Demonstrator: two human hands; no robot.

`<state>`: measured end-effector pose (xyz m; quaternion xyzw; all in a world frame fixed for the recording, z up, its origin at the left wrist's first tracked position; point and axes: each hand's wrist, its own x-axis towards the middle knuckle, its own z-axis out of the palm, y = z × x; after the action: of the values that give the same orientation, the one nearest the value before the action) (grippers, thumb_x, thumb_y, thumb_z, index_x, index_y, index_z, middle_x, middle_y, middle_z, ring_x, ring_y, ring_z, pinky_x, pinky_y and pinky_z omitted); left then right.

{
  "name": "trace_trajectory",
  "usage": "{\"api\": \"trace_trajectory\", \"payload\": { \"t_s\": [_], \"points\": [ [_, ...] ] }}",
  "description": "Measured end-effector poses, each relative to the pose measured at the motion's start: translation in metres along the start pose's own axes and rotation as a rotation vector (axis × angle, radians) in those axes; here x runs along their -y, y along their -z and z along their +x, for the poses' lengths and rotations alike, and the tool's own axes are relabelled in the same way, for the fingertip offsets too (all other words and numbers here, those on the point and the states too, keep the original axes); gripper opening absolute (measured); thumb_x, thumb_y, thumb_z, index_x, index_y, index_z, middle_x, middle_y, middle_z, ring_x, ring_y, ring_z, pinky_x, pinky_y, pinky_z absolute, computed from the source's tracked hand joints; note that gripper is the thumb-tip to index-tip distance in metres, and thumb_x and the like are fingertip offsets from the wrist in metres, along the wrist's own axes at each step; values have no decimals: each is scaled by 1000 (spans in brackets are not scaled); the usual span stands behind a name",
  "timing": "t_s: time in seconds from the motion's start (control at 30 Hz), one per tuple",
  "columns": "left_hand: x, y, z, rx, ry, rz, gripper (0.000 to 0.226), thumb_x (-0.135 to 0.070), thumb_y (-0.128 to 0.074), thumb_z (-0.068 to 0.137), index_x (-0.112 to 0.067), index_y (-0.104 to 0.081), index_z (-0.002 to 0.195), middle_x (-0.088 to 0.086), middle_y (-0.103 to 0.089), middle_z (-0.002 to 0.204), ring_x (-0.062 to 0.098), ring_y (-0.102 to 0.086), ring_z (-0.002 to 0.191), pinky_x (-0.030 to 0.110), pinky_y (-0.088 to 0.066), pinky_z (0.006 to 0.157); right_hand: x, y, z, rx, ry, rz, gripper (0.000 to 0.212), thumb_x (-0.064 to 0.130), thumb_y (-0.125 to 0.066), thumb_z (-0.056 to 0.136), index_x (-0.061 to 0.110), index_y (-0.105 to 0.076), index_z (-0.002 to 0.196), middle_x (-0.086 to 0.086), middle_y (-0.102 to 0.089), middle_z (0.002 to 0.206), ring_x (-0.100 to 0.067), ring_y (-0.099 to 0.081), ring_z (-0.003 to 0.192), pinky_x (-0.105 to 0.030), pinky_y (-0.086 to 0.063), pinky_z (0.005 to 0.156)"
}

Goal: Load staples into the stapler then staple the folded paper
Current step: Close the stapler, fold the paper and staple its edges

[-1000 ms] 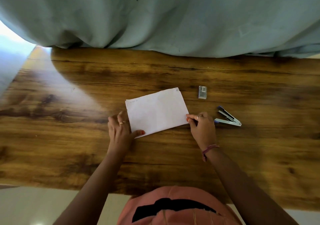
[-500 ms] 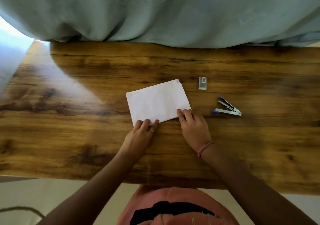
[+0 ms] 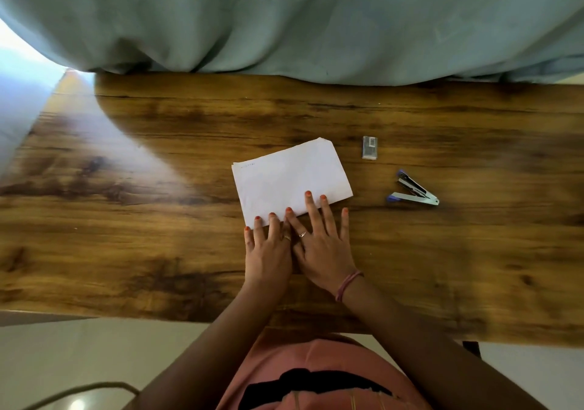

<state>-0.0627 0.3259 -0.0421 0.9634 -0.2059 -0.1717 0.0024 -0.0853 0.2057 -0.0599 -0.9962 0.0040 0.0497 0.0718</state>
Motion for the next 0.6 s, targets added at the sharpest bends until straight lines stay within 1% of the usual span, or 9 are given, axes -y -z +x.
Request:
{"api": "trace_trajectory", "payload": {
  "t_s": [0.07, 0.13, 0.23, 0.33, 0.4, 0.47, 0.53, 0.6],
  "points": [
    [-1, -1, 0, 1, 17, -10, 69, -27, -40, 100, -15, 4, 152, 14, -1, 159, 42, 2, 145, 56, -4, 115, -5, -5, 0, 18, -44, 14, 57, 56, -18, 93, 45, 0, 147, -7, 18, 158, -34, 21, 143, -61, 15, 108],
    [-3, -2, 0, 4, 41, -28, 67, -26, -36, 101, -18, 8, 152, 14, 1, 160, 41, 4, 145, 57, -3, 114, -11, -8, 0, 28, -72, 21, 56, 56, -16, 93, 48, 4, 145, -6, 25, 156, -33, 26, 141, -61, 19, 106],
    [-6, -5, -3, 6, 80, -58, 64, -26, -30, 102, -17, 10, 151, 14, 5, 160, 40, 8, 145, 60, -2, 114, -15, -10, 1, 35, -83, 12, 55, 56, -14, 92, 51, 5, 144, -5, 27, 155, -33, 28, 140, -59, 25, 102],
    [-8, -9, -6, 11, 101, -98, 63, -23, -25, 103, -9, 14, 149, 15, 12, 160, 38, 13, 145, 57, 0, 114, -27, -9, 2, 42, -111, -31, 56, 54, -16, 93, 53, 11, 142, -5, 28, 155, -33, 31, 139, -59, 28, 100],
    [-4, -9, -6, 24, 105, -167, 64, -20, -26, 102, -4, 17, 148, 15, 17, 159, 36, 15, 145, 52, 3, 115, -41, -6, 2, 41, -154, -34, 55, 55, -17, 94, 54, 12, 141, -5, 28, 155, -32, 32, 138, -58, 29, 99],
    [3, -6, -5, 28, 109, -282, 64, -15, -27, 100, -3, 13, 148, 14, 19, 158, 32, 13, 146, 47, 6, 114, -56, -3, 2, 41, -206, -31, 54, 56, -16, 94, 55, 12, 140, -3, 28, 155, -31, 34, 136, -58, 27, 100],
    [10, -5, -5, 21, 106, -393, 64, -12, -28, 98, -3, 8, 150, 11, 21, 158, 29, 12, 146, 47, 6, 115, -71, 1, 1, 43, -263, -19, 53, 58, -14, 94, 56, 13, 139, -1, 30, 153, -30, 35, 135, -59, 25, 101],
    [10, -6, -8, 16, 87, -458, 66, -12, -31, 98, -2, 10, 149, 10, 28, 156, 28, 15, 146, 46, 7, 115, -85, 5, 2, 55, -320, -2, 51, 59, -12, 94, 57, 12, 139, -1, 32, 153, -29, 35, 135, -59, 24, 101]
  ]
}}
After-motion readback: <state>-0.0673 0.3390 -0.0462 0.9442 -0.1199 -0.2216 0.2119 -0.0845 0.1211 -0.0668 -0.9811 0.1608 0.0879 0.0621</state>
